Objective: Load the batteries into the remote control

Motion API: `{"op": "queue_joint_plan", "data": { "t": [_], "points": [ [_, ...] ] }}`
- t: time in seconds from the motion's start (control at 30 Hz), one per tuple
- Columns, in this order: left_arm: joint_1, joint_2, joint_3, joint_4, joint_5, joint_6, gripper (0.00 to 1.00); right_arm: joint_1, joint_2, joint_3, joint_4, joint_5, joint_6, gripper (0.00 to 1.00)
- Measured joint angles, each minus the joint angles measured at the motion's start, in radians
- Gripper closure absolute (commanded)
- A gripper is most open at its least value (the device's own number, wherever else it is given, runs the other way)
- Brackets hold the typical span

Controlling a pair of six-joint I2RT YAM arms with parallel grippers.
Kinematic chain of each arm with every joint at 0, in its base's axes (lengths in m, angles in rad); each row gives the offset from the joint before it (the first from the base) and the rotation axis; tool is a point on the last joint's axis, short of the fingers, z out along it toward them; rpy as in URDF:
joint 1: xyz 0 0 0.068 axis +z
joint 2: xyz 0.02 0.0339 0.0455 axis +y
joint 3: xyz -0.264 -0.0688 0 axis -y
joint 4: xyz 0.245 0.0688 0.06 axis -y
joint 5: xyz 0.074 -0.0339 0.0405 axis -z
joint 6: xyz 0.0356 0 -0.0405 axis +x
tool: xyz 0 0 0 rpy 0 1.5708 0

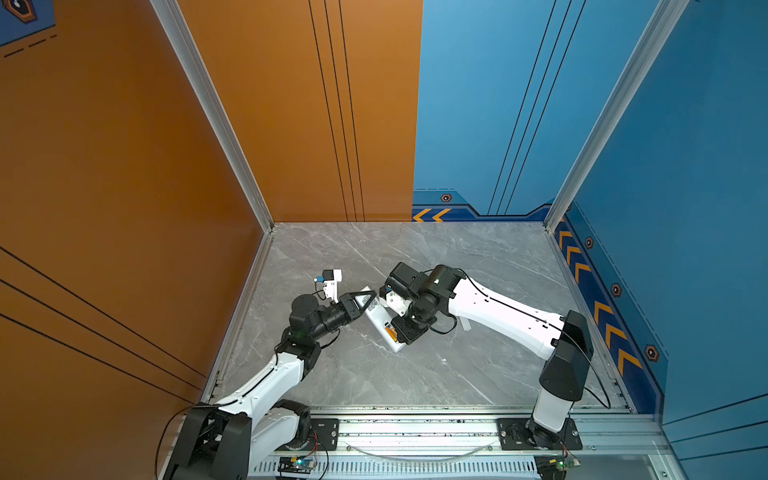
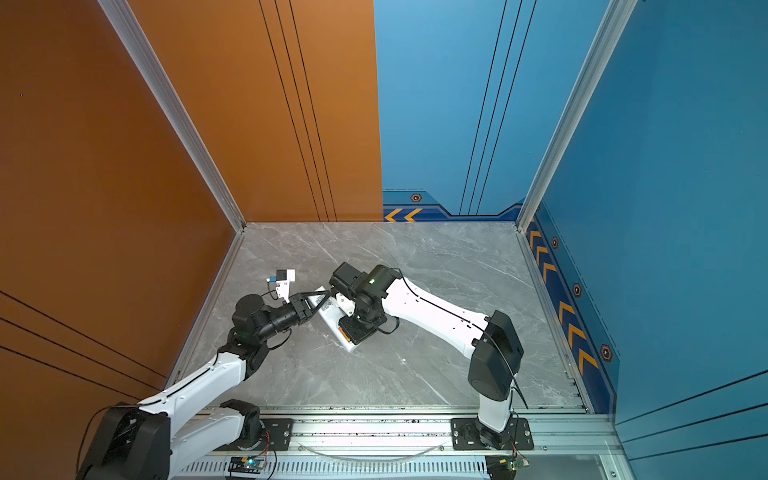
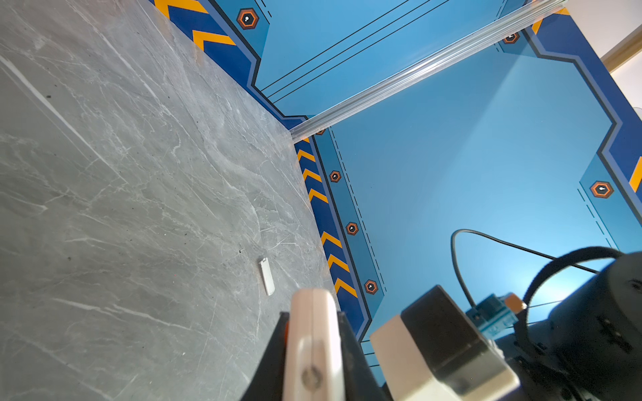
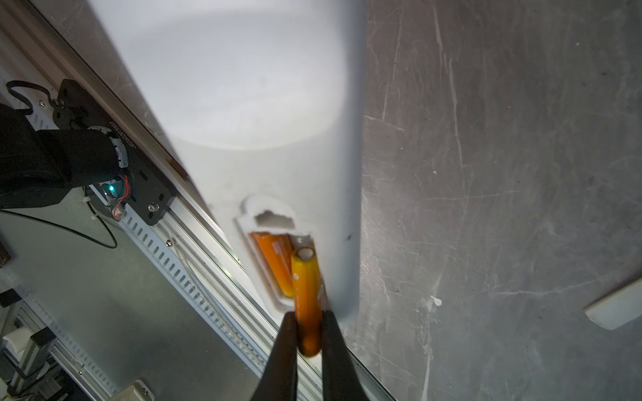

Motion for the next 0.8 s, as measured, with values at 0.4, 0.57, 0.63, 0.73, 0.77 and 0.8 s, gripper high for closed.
{"op": "queue_joint_plan", "data": {
  "t": [0.4, 0.57, 0.63, 0.73, 0.77, 0.8],
  "points": [
    [0.001, -0.01, -0.004, 0.0, 0.0, -0.002, 1.0, -0.006, 0.003, 0.012, 0.0, 0.0, 0.008, 0.83],
    [0.001, -0.01, -0.004, 0.0, 0.001, -0.003, 1.0, -0.006, 0.003, 0.013, 0.0, 0.0, 0.008, 0.83],
    [0.001, -0.011, -0.004, 0.0, 0.001, -0.003, 1.0, -0.006, 0.003, 0.014, 0.0, 0.0, 0.008, 0.83],
    [0.001, -0.011, -0.004, 0.0, 0.002, -0.004, 1.0, -0.006, 0.003, 0.017, 0.0, -0.001, 0.008, 0.84],
    [0.001, -0.011, -0.004, 0.0, 0.002, -0.004, 1.0, -0.006, 0.003, 0.018, 0.0, 0.0, 0.008, 0.84],
    [0.001, -0.011, -0.004, 0.0, 0.002, -0.004, 1.0, -0.006, 0.003, 0.019, 0.0, 0.0, 0.008, 0.85]
  ]
}}
